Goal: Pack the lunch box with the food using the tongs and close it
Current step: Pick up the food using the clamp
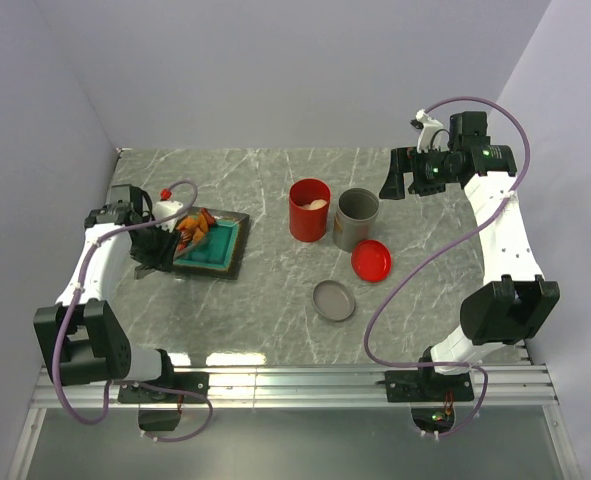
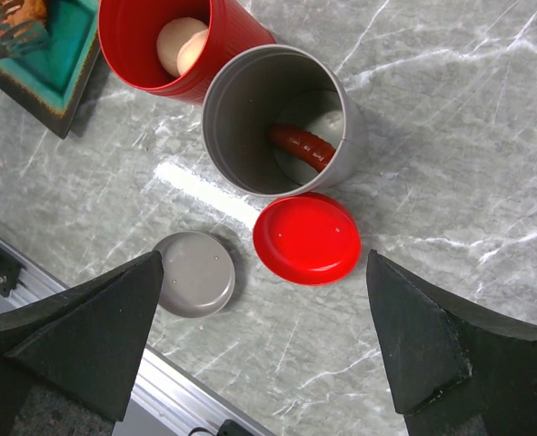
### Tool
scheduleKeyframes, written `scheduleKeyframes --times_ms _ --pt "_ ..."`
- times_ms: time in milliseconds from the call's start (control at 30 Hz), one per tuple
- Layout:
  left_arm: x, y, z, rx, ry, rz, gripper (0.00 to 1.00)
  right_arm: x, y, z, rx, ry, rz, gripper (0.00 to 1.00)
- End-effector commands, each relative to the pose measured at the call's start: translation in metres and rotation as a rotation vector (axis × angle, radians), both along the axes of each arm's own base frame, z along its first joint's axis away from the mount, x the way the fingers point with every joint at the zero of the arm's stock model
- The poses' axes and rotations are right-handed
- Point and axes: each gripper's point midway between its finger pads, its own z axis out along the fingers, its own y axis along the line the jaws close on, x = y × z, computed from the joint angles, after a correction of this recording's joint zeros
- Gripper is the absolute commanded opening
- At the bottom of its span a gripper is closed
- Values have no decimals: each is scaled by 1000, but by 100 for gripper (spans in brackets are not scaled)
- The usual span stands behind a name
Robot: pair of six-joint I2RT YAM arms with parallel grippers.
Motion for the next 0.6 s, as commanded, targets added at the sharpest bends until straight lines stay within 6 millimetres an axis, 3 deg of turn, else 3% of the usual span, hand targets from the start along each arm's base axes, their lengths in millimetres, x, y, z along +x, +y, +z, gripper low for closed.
scheduleKeyframes --times_ms 0,333,500,567 --pt "3 -1 11 12 -38 10 45 3 -1 5 6 -15 0 100" --pt "-38 -7 37 3 -38 21 35 1 2 8 19 -23 8 100" --pt "-51 -19 63 -42 -78 -20 27 2 4 7 35 -15 19 100" --pt "-53 -34 82 -112 -109 -79 26 2 5 7 39 -14 23 100"
